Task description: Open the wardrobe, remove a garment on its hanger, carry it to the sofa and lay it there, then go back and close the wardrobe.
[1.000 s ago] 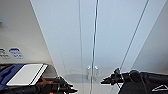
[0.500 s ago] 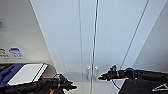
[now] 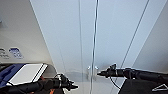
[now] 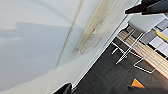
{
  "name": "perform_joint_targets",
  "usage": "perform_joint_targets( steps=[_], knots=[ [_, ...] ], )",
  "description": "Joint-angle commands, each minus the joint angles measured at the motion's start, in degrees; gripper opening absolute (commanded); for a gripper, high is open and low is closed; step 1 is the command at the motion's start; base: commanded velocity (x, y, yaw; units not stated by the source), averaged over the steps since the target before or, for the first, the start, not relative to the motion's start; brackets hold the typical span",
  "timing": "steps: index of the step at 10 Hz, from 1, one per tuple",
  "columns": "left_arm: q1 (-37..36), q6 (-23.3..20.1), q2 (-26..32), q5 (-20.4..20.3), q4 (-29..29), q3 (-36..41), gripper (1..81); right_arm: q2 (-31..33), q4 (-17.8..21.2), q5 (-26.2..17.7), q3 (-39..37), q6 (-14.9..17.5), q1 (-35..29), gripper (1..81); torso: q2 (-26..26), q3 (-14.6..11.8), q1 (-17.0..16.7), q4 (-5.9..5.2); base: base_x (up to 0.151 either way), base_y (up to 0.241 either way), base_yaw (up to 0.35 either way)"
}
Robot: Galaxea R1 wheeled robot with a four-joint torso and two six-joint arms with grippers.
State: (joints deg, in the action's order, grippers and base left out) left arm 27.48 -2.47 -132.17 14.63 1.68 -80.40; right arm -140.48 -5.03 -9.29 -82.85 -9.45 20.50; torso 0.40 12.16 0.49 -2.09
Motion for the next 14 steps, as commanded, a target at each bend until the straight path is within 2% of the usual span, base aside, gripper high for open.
perform_joint_targets(
  steps=[1, 4, 11, 14],
  knots=[
    [-7.83, 0.19, -1.0, 0.93, -0.8, -0.46, 81.1, 0.35, -0.16, 3.04, -0.02, -1.01, -7.71, 81.1, 0.0, 0.0, 0.0, 0.0, 0.0, 0.0, 0.0],
    [-7.92, 0.19, -1.88, 0.93, -0.8, -1.08, 81.1, -0.44, -0.06, 5.07, -1.96, -2.07, -8.14, 81.1, 0.0, 0.02, 0.0, 0.0, 0.0, 0.0, 0.0],
    [-8.36, 0.19, -2.49, 1.28, -0.72, -2.48, 81.1, -6.75, -0.33, 3.84, -6.17, -2.07, -9.03, 81.1, 0.0, 0.02, 0.02, 0.0, 0.0, 0.0, 0.0],
    [-9.68, 0.19, -6.0, 1.54, -0.72, -6.43, 81.1, -9.84, -0.33, 3.15, -6.18, -2.07, -8.76, 81.1, 0.0, 0.05, 0.02, 0.0, 0.0, 0.0, 0.0]
  ],
)
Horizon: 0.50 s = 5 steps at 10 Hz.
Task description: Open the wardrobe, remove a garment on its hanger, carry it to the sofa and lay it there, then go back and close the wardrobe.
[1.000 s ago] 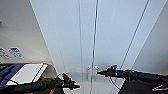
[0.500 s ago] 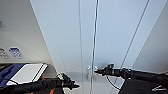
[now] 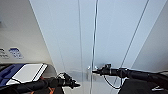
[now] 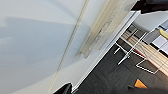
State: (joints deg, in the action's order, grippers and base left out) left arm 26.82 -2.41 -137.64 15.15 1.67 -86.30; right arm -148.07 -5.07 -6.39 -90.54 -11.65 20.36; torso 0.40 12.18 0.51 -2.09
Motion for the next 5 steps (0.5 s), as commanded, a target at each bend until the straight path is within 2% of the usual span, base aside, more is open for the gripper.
perform_joint_targets(
  steps=[1, 5],
  knots=[
    [-9.28, 0.13, -1.85, 1.02, -0.88, -1.94, 81.1, -2.44, -0.29, -0.38, 1.78, 0.14, -8.44, 81.1, 0.0, 0.0, 0.0, 0.0, 0.0, 0.0, 0.0],
    [-9.98, 0.13, -8.53, 1.11, -0.88, -8.71, 81.1, -2.0, 0.06, -0.29, 3.01, -0.04, -8.44, 81.1, 0.0, 0.02, 0.0, 0.0, 0.0, 0.0, 0.0]
  ],
)
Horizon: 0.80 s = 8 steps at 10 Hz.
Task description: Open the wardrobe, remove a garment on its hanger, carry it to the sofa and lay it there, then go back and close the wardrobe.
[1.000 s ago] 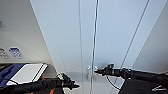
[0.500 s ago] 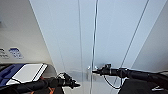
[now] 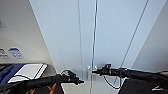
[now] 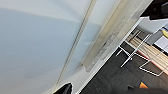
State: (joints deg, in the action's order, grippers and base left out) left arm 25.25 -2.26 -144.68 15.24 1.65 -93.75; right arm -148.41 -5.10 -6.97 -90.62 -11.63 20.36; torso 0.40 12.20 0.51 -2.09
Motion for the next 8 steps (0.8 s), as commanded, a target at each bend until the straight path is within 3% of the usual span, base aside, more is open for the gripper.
perform_joint_targets(
  steps=[1, 8],
  knots=[
    [-8.41, 0.06, -3.33, 1.02, -0.85, -3.19, 81.1, -1.65, 0.09, 0.29, 3.36, -0.23, -8.53, 81.1, 0.0, -0.02, 0.0, 0.0, 0.0, 0.0, 0.0],
    [-10.52, 0.06, -13.52, 1.02, -0.59, -12.86, 81.1, -1.65, 0.09, 0.29, 3.01, -0.5, -8.44, 81.1, 0.0, 0.0, 0.0, 0.0, 0.0, 0.0, 0.0]
  ],
)
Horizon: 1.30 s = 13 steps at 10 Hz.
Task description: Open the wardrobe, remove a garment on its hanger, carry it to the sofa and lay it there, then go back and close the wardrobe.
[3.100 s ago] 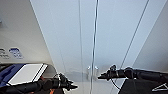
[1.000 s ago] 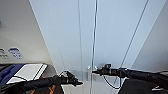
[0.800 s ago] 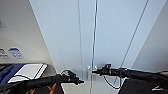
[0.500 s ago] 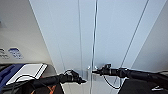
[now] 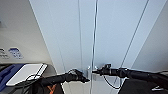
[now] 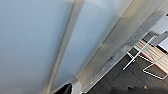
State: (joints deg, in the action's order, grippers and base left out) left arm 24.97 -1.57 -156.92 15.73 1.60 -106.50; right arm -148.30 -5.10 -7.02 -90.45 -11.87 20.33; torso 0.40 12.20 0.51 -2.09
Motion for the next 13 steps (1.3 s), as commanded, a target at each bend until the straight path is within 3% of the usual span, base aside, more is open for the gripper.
perform_joint_targets(
  steps=[1, 8, 13],
  knots=[
    [-10.94, -0.62, -2.53, 0.62, -0.54, -1.26, 81.1, -1.76, 0.09, 0.34, 2.84, -0.26, -8.33, 81.1, 0.0, 0.0, 0.0, 0.0, 0.0, 0.0, 0.0],
    [-11.82, 0.07, -8.67, 0.01, -1.07, -1.97, 81.1, -1.85, 0.17, 0.87, 3.8, -0.69, -7.54, 81.1, 0.0, 0.0, 0.0, 0.0, 0.0, 0.0, 0.0],
    [-11.91, 1.4, -7.89, -0.43, -1.07, 6.46, 81.1, -2.47, -0.27, 0.96, 6.35, -1.31, -5.78, 81.1, 0.0, 0.0, 0.0, 0.0, 0.0, 0.0, 0.0]
  ],
)
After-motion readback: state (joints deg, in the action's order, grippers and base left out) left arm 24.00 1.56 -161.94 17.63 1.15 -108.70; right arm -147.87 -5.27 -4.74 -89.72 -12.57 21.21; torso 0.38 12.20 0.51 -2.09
